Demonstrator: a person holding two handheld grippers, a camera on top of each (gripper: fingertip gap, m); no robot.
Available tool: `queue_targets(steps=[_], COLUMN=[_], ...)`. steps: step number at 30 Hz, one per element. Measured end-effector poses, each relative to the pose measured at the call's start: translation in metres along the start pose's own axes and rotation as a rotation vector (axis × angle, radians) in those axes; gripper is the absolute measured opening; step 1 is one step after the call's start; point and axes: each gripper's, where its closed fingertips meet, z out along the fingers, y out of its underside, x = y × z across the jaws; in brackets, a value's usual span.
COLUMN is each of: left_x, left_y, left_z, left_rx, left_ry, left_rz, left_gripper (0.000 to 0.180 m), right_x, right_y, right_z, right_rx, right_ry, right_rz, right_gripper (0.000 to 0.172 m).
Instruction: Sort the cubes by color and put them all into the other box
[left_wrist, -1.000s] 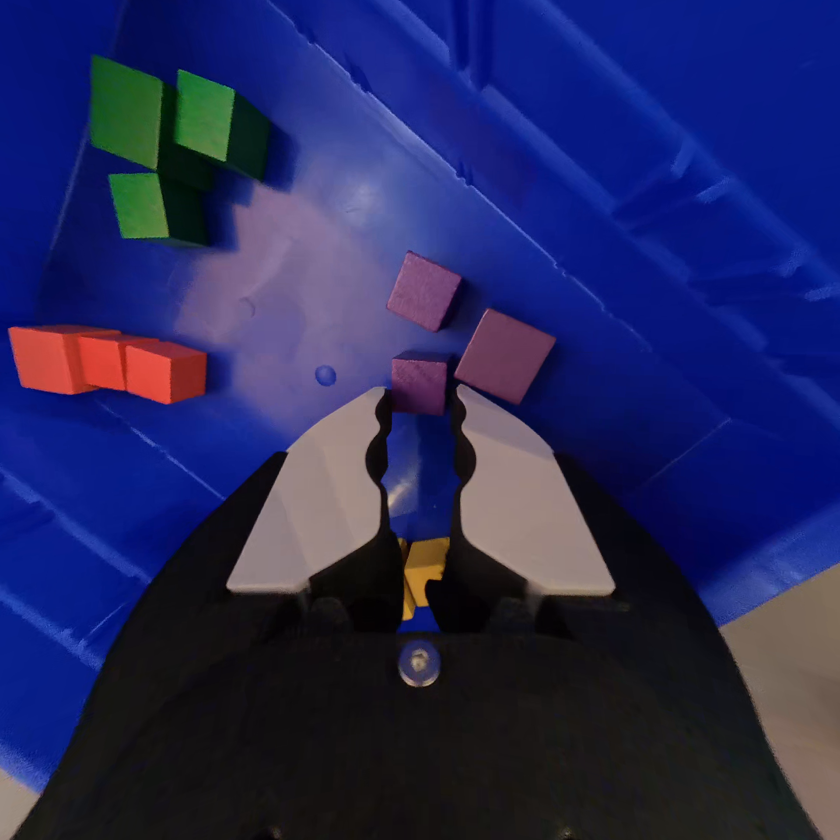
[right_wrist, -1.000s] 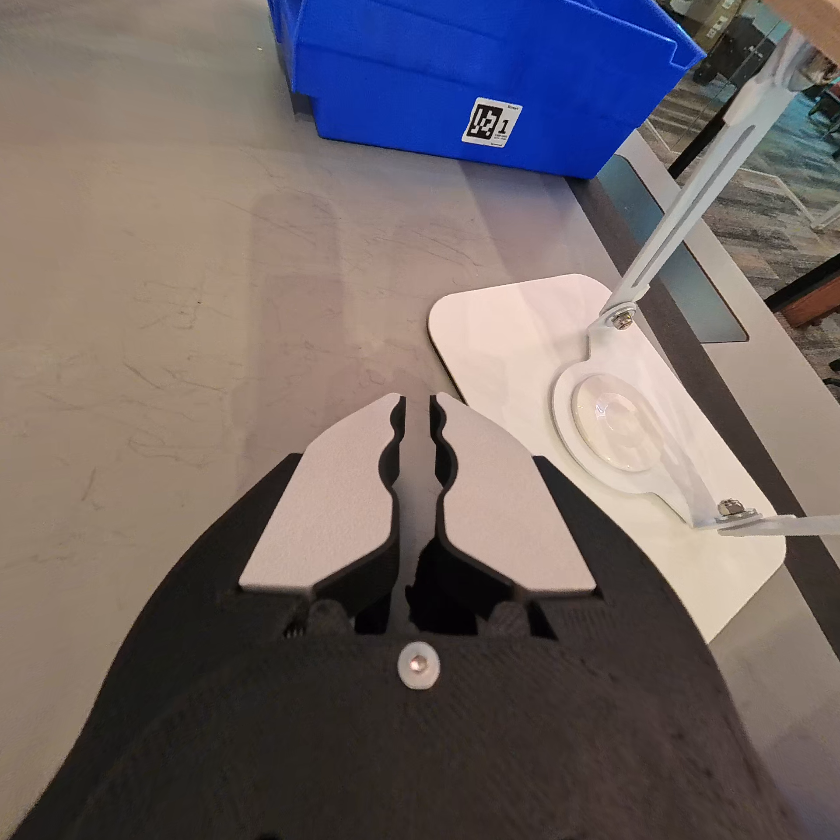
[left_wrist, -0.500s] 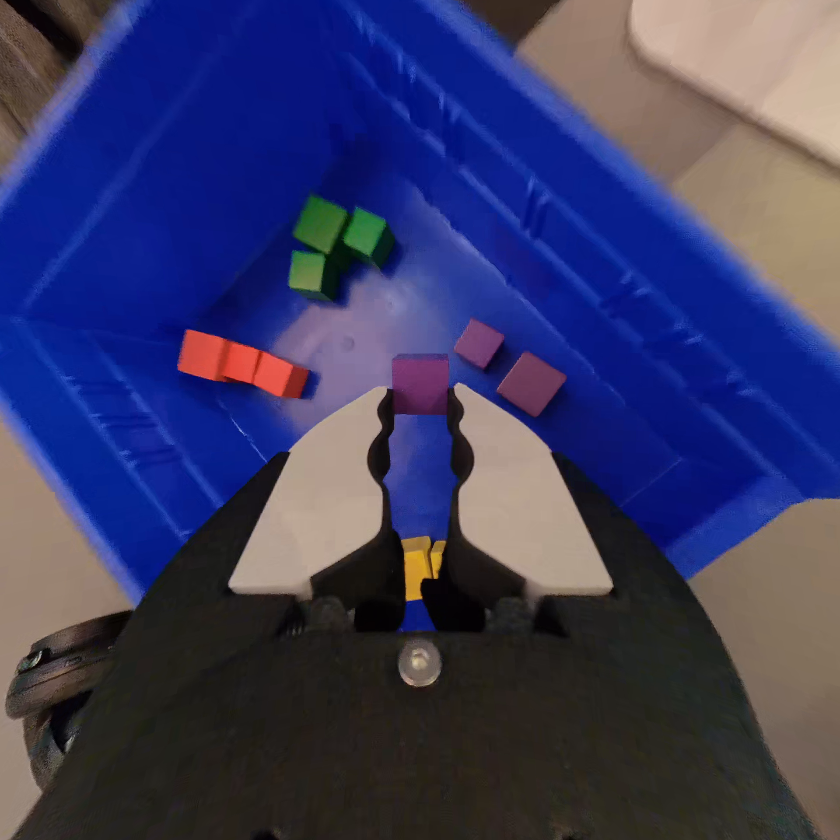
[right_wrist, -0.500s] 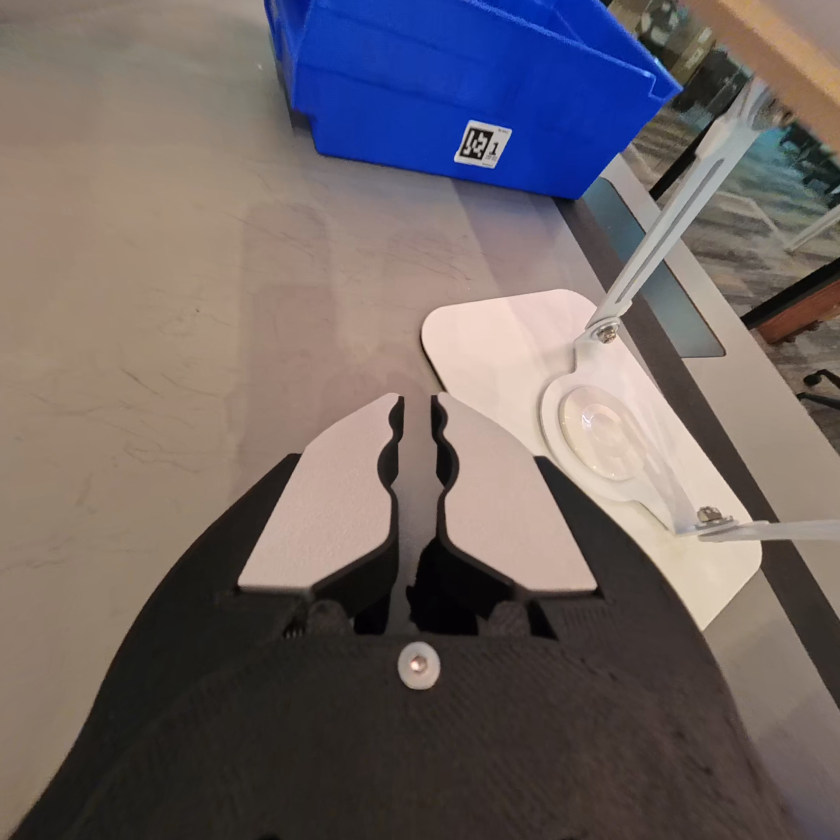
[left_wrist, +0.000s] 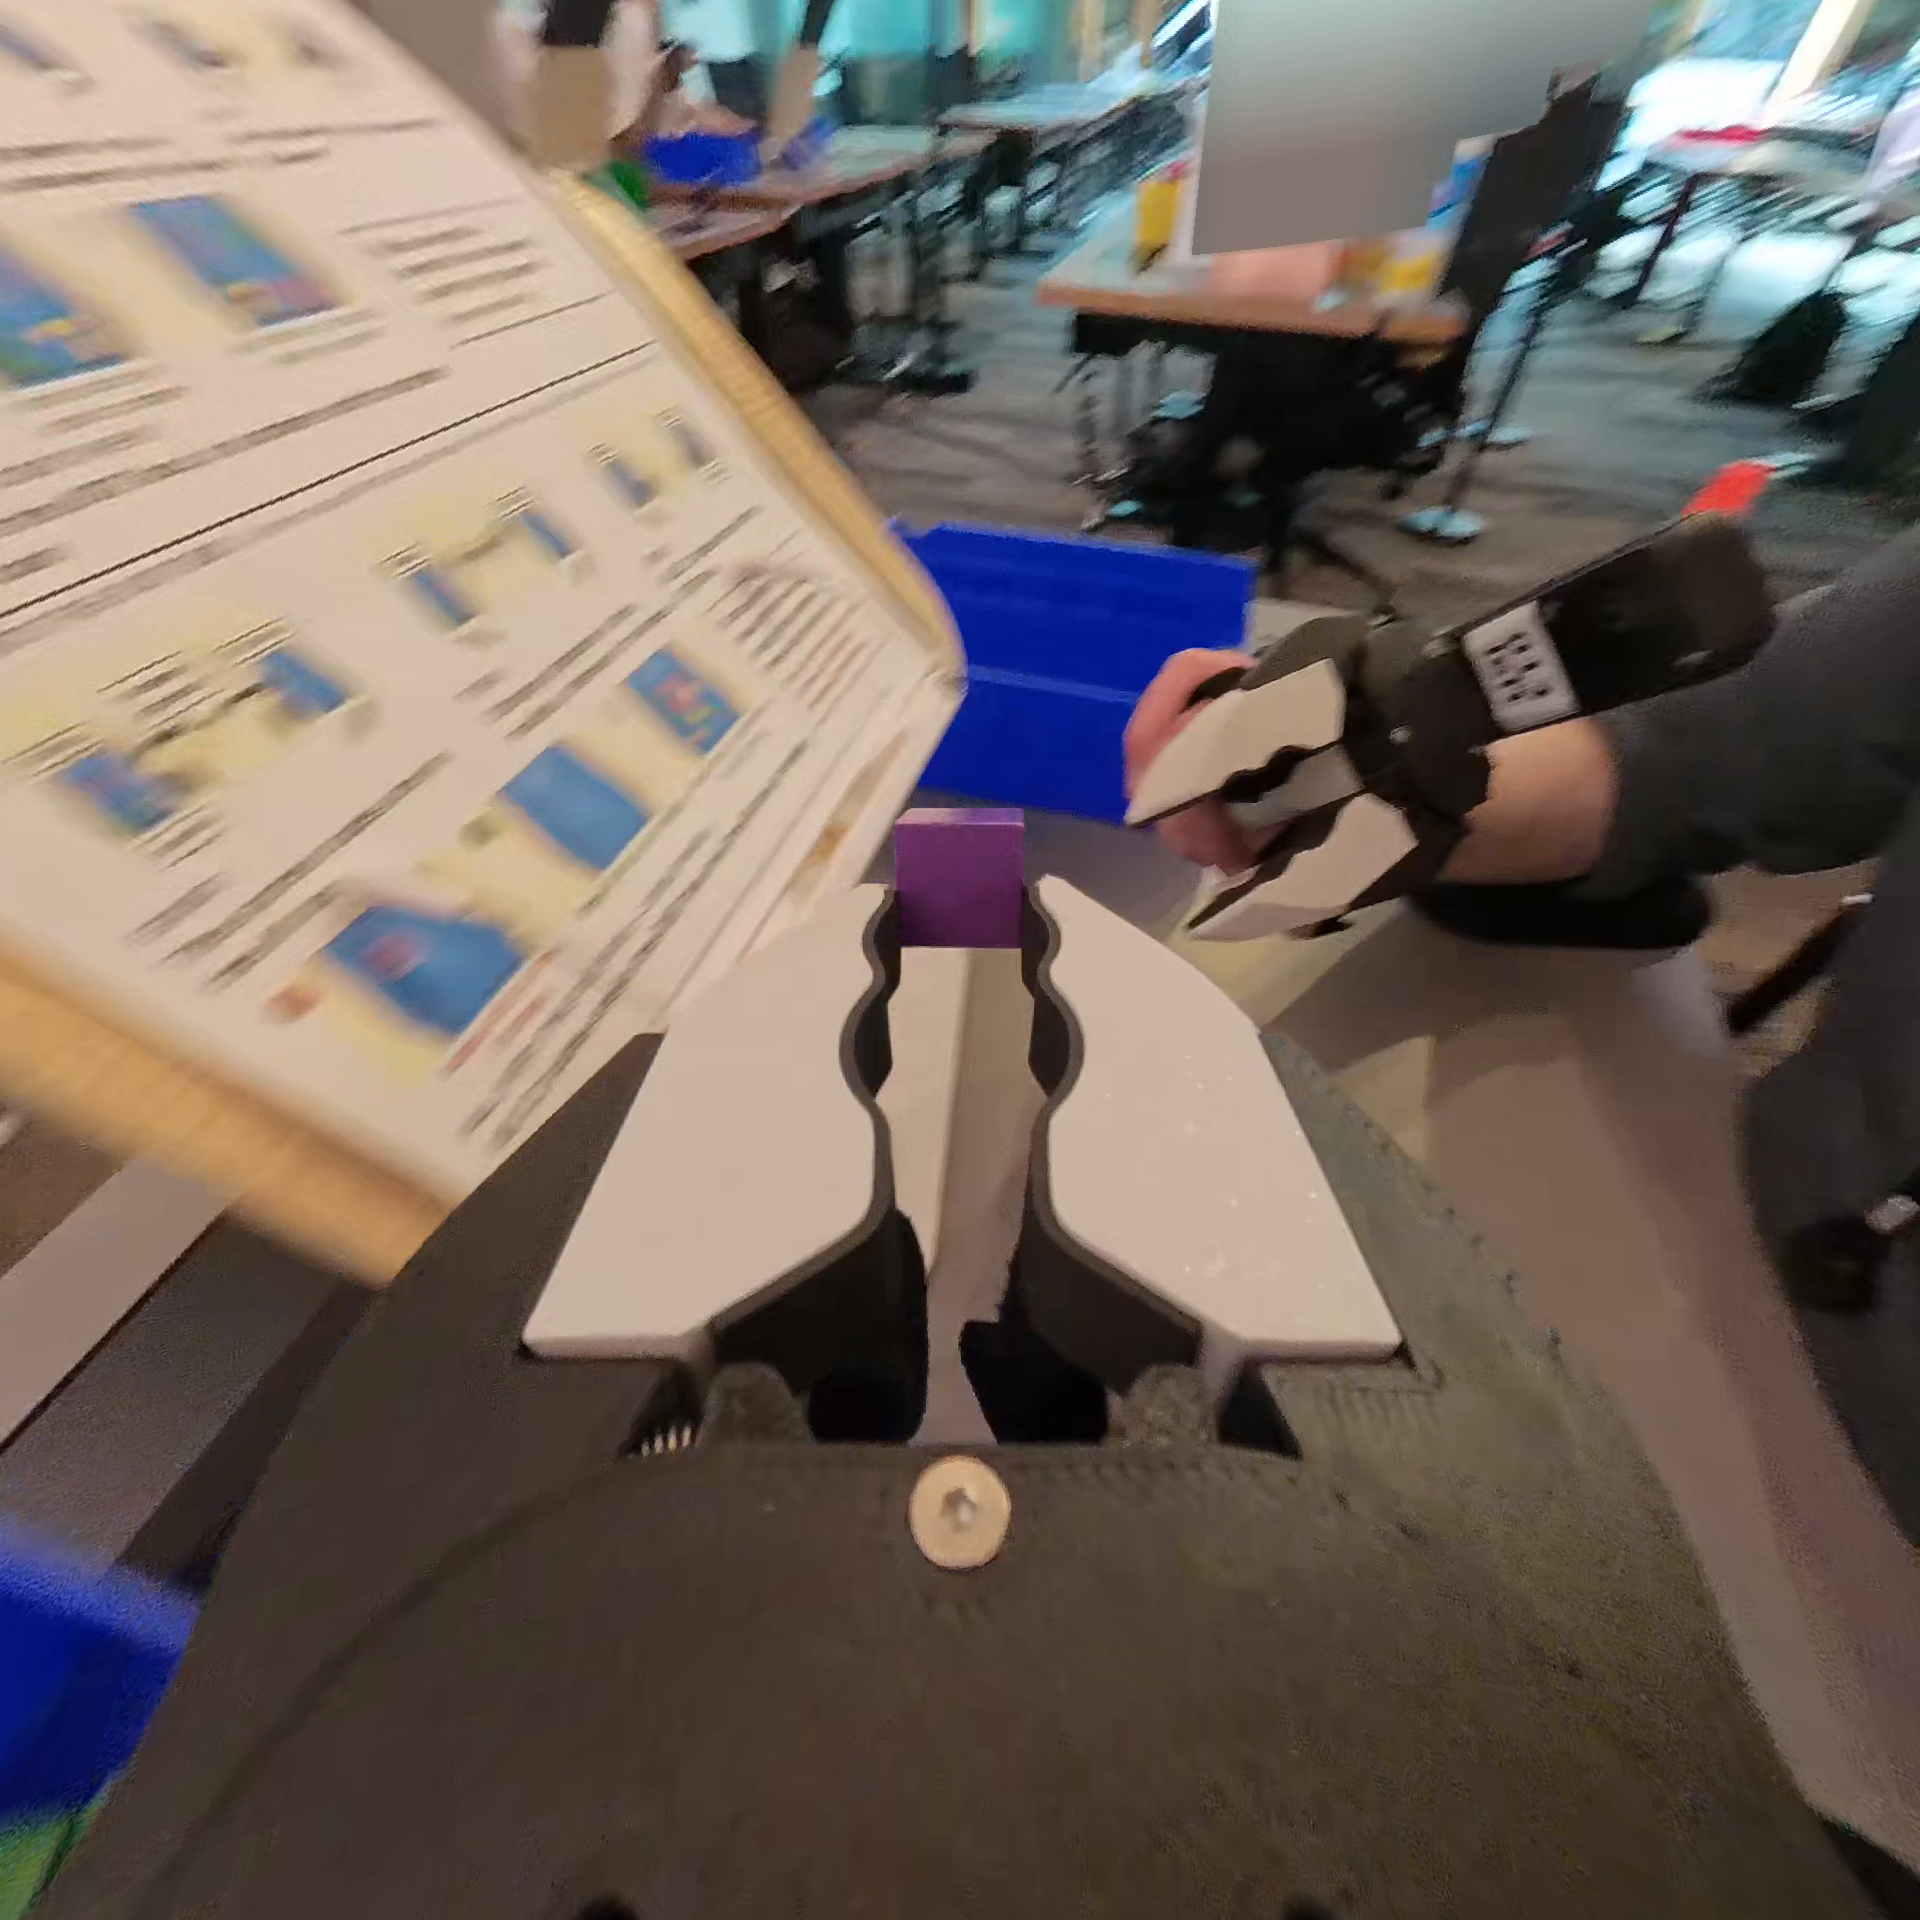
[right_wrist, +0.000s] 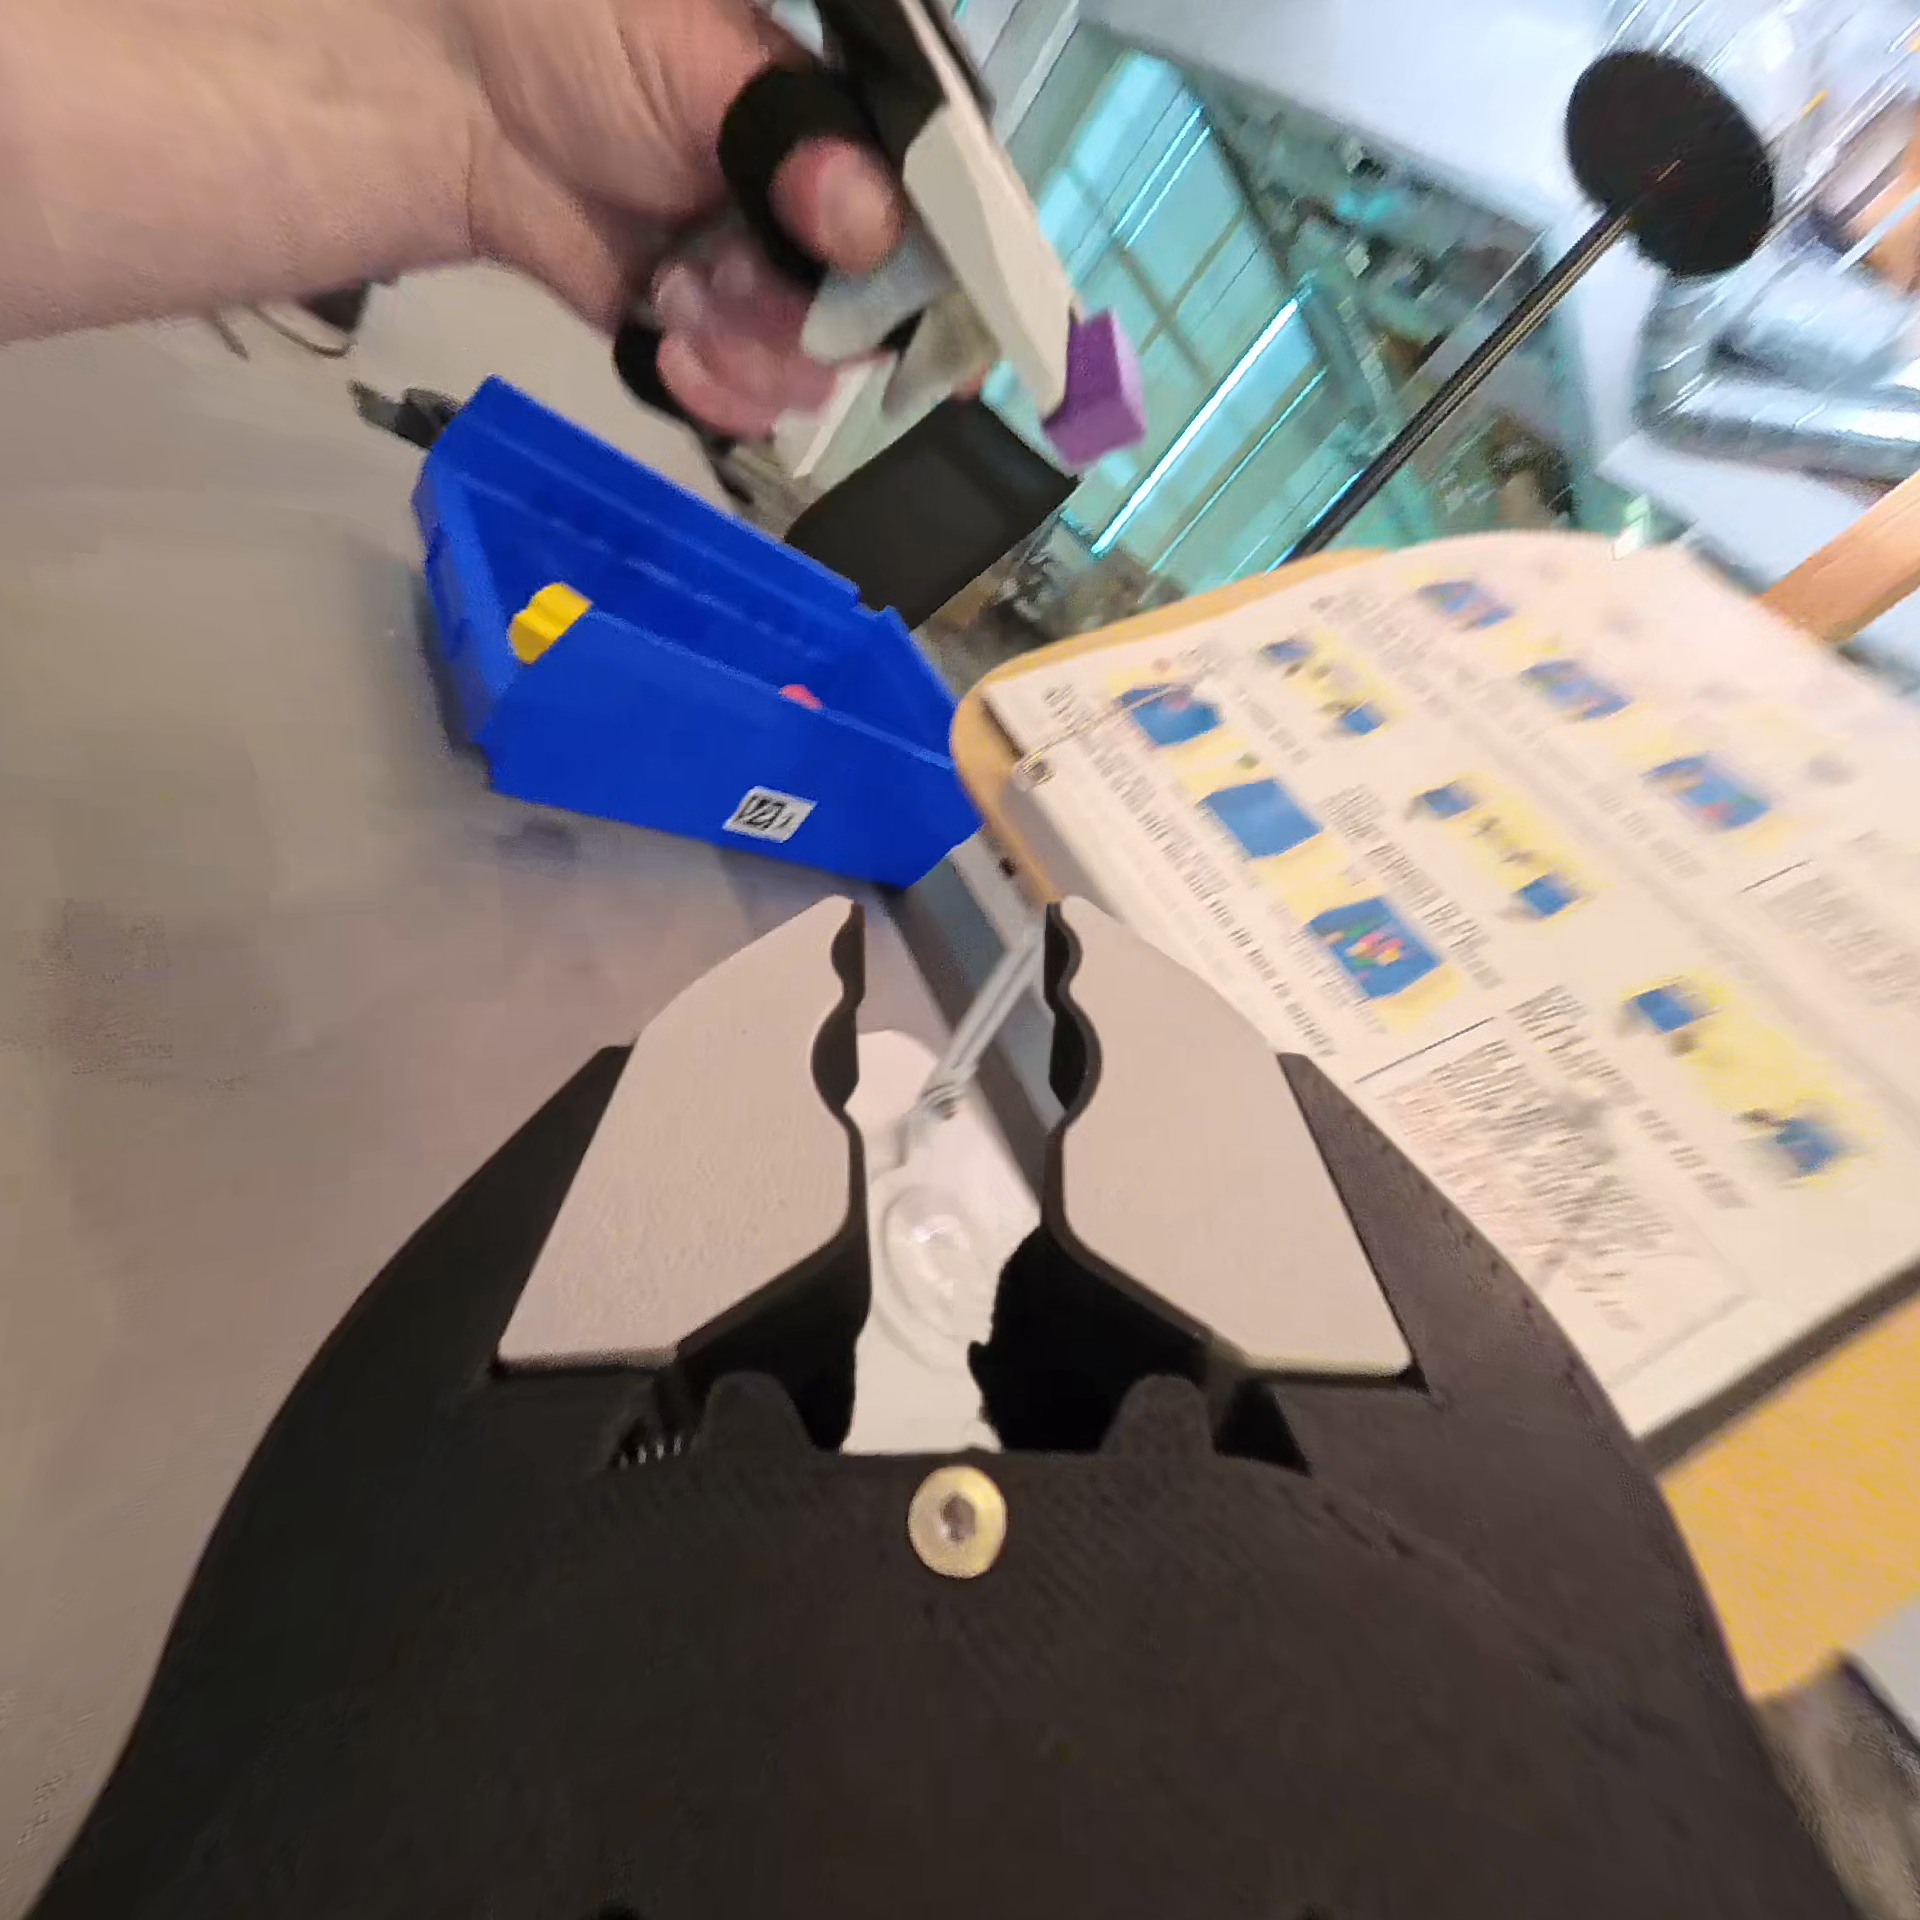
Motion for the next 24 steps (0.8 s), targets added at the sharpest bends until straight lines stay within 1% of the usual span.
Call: queue_targets(steps=[3,5,7,10,16,20,24], left_x=[0.033,0.050,0.065,0.077,0.094,0.099,0.102], left_y=[-0.013,-0.015,-0.012,-0.008,-0.002,0.000,-0.002], left_z=[0.035,0.054,0.067,0.081,0.095,0.097,0.099], left_rx=[0.070,0.099,0.106,0.122,0.113,0.113,0.147], left_ry=[0.177,0.282,0.384,0.480,0.591,0.623,0.665], left_rz=[-0.059,-0.091,-0.134,-0.193,-0.234,-0.245,-0.271], left_gripper=[0.022,0.022,0.022,0.022,0.022,0.022,0.022], right_x=[0.017,0.024,0.027,0.026,0.028,0.028,0.028], right_y=[-0.019,-0.026,-0.030,-0.033,-0.034,-0.032,-0.031], right_z=[-0.010,-0.014,-0.017,-0.018,-0.019,-0.019,-0.018], right_rx=[0.039,0.050,0.062,0.064,0.071,0.064,0.063], right_ry=[0.082,0.119,0.150,0.174,0.193,0.192,0.200], right_rz=[-0.061,-0.106,-0.161,-0.217,-0.254,-0.271,-0.290], right_gripper=[0.036,0.036,0.038,0.042,0.044,0.043,0.040])
